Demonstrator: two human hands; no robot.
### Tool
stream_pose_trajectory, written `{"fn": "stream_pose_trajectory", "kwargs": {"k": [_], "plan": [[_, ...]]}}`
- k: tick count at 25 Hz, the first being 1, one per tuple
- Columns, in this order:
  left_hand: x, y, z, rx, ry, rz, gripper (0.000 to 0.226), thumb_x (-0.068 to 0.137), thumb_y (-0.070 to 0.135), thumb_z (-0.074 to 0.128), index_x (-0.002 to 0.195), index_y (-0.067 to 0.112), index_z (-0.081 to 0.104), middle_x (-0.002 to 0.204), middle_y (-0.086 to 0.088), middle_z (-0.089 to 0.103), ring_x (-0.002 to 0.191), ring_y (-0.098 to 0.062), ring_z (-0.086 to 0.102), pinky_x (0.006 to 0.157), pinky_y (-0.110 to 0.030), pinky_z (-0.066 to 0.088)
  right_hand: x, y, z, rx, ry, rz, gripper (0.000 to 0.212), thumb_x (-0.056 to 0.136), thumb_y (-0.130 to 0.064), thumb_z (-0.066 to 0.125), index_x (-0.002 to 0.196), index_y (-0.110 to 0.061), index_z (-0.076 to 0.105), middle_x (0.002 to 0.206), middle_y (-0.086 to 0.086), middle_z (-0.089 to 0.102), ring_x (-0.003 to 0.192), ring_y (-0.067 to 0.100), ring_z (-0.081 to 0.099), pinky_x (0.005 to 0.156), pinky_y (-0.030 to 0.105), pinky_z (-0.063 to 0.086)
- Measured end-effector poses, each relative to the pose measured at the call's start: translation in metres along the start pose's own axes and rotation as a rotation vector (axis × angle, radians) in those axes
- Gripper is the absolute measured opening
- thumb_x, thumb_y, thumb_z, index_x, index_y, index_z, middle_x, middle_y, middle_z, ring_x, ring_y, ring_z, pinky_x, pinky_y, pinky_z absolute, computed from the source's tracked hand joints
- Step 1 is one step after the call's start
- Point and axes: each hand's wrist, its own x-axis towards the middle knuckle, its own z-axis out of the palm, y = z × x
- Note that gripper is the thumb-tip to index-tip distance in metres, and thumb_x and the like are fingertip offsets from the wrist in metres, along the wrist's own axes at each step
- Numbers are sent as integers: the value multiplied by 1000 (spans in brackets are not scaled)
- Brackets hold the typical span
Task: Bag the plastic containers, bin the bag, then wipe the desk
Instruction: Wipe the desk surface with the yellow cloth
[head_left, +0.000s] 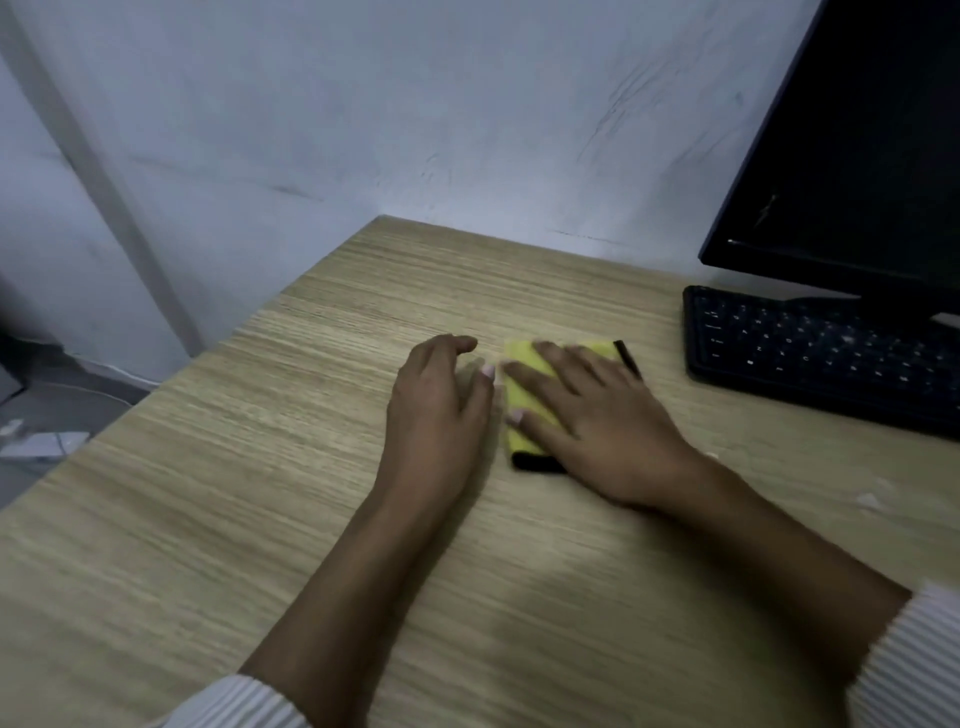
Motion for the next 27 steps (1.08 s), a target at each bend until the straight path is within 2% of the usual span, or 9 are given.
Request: {"fn": "stream_pose_trajectory", "kwargs": {"k": [4, 7, 10, 13, 17, 20, 22, 25, 27], "plan": [[2, -1, 0, 17, -6, -12, 31, 96, 26, 52, 123, 13, 58, 126, -1, 58, 116, -13, 53, 95, -22, 38, 61, 27, 0, 11, -40, 239, 60, 93, -66, 16, 149, -43, 16, 163, -4, 8, 148, 23, 8, 118, 46, 8], [2, -2, 0, -8, 16, -25, 29, 95, 24, 54, 120, 12, 60, 120, -3, 62, 112, -15, 56, 93, -24, 41, 66, -16, 4, -25, -28, 75, 58, 96, -58, 15, 151, -38, 16, 163, -2, 8, 148, 25, 9, 118, 46, 8], [1, 0, 1, -55, 38, -45, 27, 94, 25, 55, 118, 15, 60, 119, -1, 61, 111, -15, 56, 97, -30, 43, 2, -37, 1, 15, -16, -121, 70, 86, -63, 4, 152, -38, 9, 163, -8, 3, 149, 17, 3, 120, 40, 3], [1, -1, 1, -31, 31, -31, 29, 96, 28, 52, 122, 16, 58, 124, 1, 57, 116, -12, 52, 98, -26, 39, -16, -1, -5, -8, -57, -9, 67, 85, -71, 6, 148, -48, 4, 162, -12, -1, 148, 15, -1, 120, 40, 2], [1, -2, 2, 6, -12, -21, 31, 96, 29, 52, 122, 15, 58, 126, 0, 58, 116, -16, 53, 96, -29, 40, 55, 23, -2, 15, -87, 192, 60, 94, -65, 16, 150, -43, 12, 163, -4, 4, 149, 23, 4, 118, 46, 4], [3, -2, 2, 17, 8, -6, 27, 94, 24, 55, 118, 13, 60, 119, -2, 60, 108, -20, 57, 89, -23, 39, 65, -14, 0, -20, -88, 53, 58, 98, -57, 16, 152, -36, 13, 163, -1, 4, 149, 25, 5, 119, 46, 4], [4, -2, 2, 17, 18, -8, 25, 93, 22, 56, 116, 13, 61, 118, -2, 61, 111, -18, 55, 87, -17, 35, 23, -36, -1, -10, -46, -79, 64, 94, -55, 11, 153, -30, 14, 163, 0, 7, 149, 22, 5, 120, 43, 4], [1, -5, 3, 25, -9, 6, 26, 93, 25, 56, 116, 16, 61, 122, -1, 58, 116, -15, 52, 91, -20, 35, -56, -39, -9, 46, -53, -189, 66, 88, -68, 7, 150, -45, 6, 162, -11, -5, 148, 12, -7, 119, 36, -6], [-1, -6, 5, 52, -37, 38, 27, 93, 27, 55, 117, 16, 61, 125, -1, 57, 119, -15, 50, 93, -21, 35, -61, -12, -16, 9, -117, -97, 63, 86, -70, 5, 146, -52, -3, 160, -15, -12, 147, 9, -12, 118, 34, -8]]}}
